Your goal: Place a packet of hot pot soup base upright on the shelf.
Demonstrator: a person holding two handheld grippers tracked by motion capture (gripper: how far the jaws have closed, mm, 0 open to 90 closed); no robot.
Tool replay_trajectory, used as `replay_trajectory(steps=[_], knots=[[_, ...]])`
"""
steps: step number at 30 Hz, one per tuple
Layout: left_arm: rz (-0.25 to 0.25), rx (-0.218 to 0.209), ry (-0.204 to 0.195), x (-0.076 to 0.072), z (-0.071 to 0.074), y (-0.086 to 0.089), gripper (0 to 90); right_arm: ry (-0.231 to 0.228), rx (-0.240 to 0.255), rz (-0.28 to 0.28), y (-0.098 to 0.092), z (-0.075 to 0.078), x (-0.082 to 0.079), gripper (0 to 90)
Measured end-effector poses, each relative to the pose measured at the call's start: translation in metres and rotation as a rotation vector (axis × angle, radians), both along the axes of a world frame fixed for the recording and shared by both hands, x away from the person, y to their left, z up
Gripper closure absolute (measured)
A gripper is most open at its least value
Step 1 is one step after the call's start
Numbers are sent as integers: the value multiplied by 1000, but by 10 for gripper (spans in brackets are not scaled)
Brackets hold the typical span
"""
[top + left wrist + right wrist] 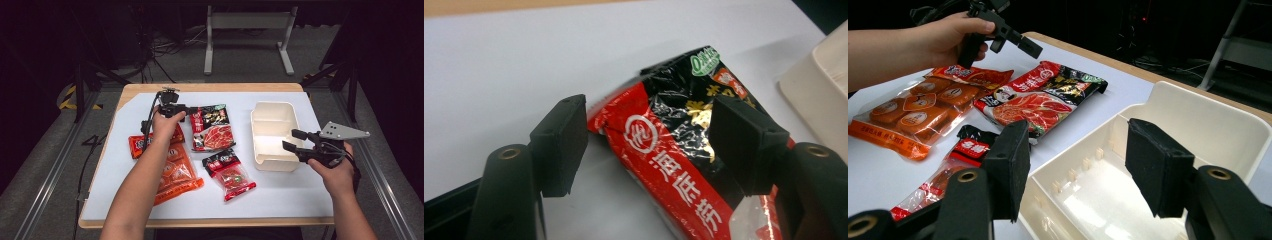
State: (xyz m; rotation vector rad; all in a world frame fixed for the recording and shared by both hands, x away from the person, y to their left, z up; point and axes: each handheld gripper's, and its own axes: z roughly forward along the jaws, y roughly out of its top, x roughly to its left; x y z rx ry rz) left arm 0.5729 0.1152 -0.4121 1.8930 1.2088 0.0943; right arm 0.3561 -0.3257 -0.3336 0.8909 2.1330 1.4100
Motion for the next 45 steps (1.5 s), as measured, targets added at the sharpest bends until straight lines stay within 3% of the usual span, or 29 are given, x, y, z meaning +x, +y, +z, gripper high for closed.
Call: replay_trajectory(steps=[13,20,25,28,29,31,34,39,45], knots=[[-19,81,16,0,-9,-16,367,-5,0,0,-2,1,-2,436],[-5,72,55,1,-11,-12,419,-6,-1,1,-2,2,-3,434],[-9,102,61,2,-12,-12,453,-5,-3,4,-1,1,-2,433],[-26,136,118,2,-19,-15,480,-3,-3,5,-1,1,-2,432],[-26,100,127,2,-22,-15,471,-2,-4,5,-1,1,-2,432],[-23,68,132,2,-25,-16,475,0,-5,6,-1,1,-2,431],[-18,70,137,2,-24,-17,511,0,-5,6,-1,1,-2,430],[17,57,172,0,-18,-15,727,-1,-7,8,-1,1,-2,431],[41,15,137,-7,-4,-16,808,-9,-8,11,-2,1,-3,432]])
